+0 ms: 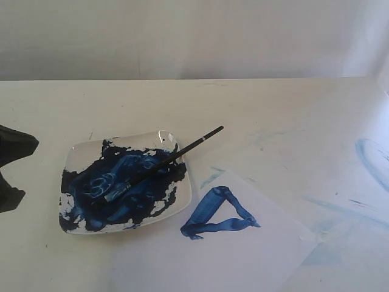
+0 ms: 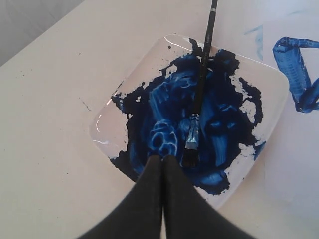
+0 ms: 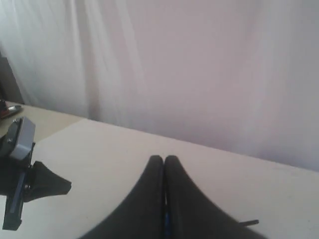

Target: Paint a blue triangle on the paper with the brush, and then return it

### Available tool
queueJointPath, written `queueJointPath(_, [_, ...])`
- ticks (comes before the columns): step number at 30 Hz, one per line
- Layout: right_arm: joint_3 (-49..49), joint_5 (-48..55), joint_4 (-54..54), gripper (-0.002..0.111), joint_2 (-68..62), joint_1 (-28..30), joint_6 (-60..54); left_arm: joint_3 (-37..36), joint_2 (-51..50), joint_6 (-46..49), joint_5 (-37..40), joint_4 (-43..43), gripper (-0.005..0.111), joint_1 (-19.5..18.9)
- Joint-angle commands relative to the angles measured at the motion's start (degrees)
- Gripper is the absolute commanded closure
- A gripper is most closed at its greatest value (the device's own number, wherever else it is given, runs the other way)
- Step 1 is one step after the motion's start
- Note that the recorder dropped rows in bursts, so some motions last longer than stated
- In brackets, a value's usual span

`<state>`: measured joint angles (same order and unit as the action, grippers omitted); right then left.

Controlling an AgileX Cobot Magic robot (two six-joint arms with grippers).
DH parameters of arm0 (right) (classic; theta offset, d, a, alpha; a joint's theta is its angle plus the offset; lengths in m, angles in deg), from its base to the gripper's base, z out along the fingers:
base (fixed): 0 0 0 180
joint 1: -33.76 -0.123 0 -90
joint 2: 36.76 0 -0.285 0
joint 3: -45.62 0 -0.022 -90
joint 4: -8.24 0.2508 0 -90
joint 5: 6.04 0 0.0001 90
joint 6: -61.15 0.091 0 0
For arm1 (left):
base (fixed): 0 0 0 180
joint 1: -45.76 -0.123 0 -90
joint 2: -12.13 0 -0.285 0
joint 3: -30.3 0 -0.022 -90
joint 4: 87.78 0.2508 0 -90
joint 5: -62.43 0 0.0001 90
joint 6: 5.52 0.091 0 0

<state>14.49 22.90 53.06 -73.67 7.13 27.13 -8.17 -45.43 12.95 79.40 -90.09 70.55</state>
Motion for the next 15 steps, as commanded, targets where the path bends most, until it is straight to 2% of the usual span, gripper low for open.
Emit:
queueJointPath(1, [-0.29,-0.35,0.29,0.108,5.45,3.78,-0.48,-0.28,0.46,-0.6,0.67,-0.63,0.107,-0.1])
queueJointPath(11, [-0.29,0.26,-0.07,0.108,16.63,7.37,-0.48,-0.28,0.46,-0.6,0.67,-0.63,0.107,-0.1])
queueJointPath(15, [-0.29,4.04,-2.22,0.108,20.66,7.37,-0.48,-0.28,0.46,-0.6,0.67,-0.63,0.107,-0.1])
